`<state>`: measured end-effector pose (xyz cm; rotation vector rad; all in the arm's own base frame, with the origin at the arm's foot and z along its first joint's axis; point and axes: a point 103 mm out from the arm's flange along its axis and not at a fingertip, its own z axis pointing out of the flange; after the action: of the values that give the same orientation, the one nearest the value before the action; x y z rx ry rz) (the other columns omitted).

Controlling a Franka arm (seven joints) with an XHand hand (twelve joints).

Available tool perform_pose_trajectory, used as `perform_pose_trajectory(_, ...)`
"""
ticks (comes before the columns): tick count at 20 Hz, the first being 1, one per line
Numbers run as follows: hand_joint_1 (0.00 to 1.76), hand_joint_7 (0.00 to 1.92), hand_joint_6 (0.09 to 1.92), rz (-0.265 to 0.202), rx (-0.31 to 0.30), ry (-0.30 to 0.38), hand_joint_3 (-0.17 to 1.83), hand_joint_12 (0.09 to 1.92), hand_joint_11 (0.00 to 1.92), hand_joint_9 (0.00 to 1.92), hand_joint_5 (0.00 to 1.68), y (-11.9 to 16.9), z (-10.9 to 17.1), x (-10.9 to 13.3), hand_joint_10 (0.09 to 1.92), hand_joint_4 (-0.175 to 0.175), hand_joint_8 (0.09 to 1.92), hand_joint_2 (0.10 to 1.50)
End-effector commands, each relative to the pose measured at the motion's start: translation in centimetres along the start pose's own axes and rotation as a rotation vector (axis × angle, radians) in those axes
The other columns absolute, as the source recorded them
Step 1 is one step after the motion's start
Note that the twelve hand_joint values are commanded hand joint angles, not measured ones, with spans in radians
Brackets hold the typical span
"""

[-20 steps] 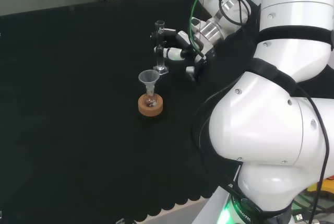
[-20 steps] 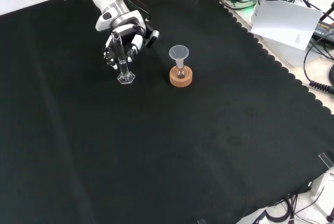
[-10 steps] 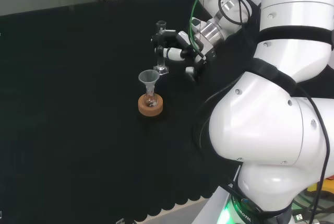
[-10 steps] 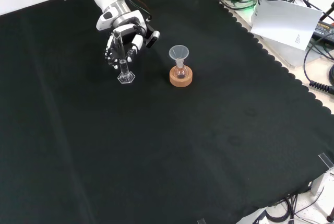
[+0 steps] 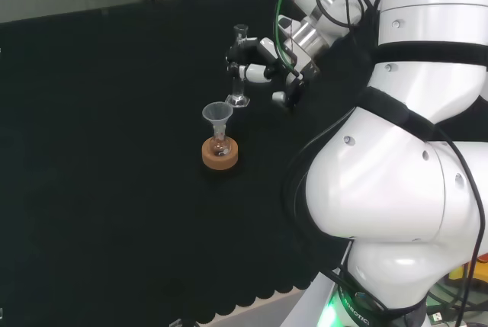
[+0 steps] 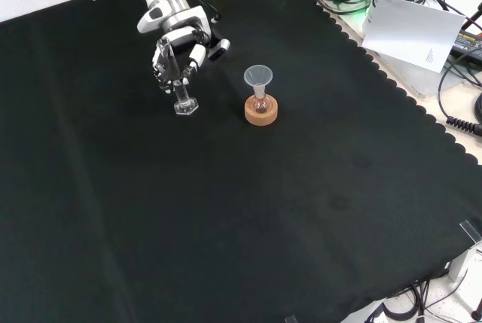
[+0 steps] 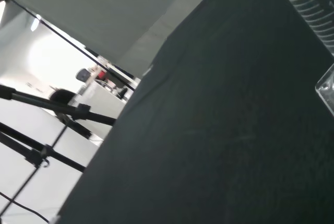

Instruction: Pick up the graduated cylinder.

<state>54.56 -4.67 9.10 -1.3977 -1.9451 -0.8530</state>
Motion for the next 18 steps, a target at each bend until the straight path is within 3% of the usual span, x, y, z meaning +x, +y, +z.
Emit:
perform_pose_trajectory(1,1.12,1.03,1.1,0.006,0.063,-0.169,-0.01,0.83,1.15,1.3,0.93,-1.2,-2.6,1.6,0.15,-0.123,0.55,1.15)
perform_pose_trajectory(9,1.13,1.06,1.09,0.024,0.112,-0.293,-0.01,0.82,1.17,1.32,0.93,-4.6,-5.2,5.7,0.13,-0.132,0.52,1.15)
perform_pose_trajectory(18,1.13,1.07,1.07,0.05,0.159,-0.413,-0.01,0.81,1.17,1.33,0.95,-10.7,-6.3,9.5,0.12,-0.13,0.51,1.14)
